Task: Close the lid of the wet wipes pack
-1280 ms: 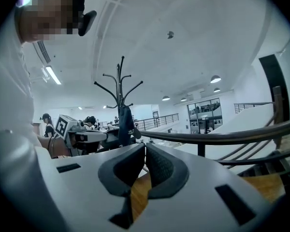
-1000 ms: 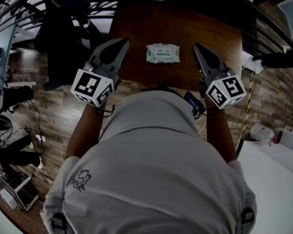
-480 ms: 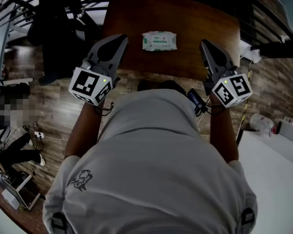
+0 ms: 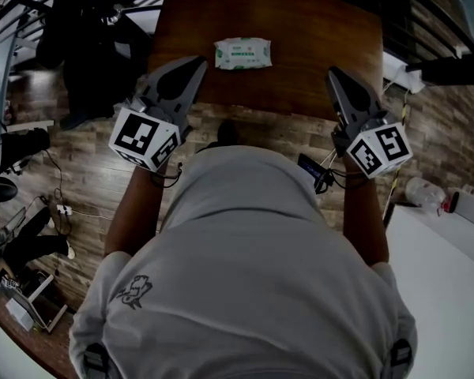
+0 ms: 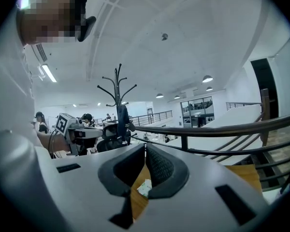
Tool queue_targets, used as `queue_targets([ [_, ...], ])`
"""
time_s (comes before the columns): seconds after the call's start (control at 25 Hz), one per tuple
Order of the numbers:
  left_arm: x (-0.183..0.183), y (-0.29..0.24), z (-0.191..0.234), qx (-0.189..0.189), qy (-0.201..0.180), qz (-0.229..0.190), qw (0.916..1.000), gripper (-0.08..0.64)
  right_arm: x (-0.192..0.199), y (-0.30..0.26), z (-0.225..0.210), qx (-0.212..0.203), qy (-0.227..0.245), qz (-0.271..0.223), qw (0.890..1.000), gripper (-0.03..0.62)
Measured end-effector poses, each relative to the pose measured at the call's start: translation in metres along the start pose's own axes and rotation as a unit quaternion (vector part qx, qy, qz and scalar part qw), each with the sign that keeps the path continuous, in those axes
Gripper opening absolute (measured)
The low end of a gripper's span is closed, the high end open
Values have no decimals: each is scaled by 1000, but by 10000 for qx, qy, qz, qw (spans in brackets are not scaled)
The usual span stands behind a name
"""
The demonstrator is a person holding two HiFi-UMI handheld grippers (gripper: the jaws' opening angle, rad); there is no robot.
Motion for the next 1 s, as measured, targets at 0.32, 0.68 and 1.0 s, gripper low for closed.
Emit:
queue_targets([
  [0.32,5,-14,-85,-104,-18,-10,9999,12,23,79,-15,-122,-31,91,9999,37],
  [0.68,20,17,-161,-393,-30,170,9991,12,53,145,3,-596,-136,39,9981,37],
  [1.0,21,53,-206,-326,-168,399,9985,12,73,178,38,-760,-137,69,9970,37],
])
Point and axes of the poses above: the fingertips, and each gripper's own axes: y backward along the fingers, z to its left, x out of its underside, the point moved 2 cm from there along y, backward along the fingers, and after that the axes turned 1 degree about -y, right-handed, at the moved point
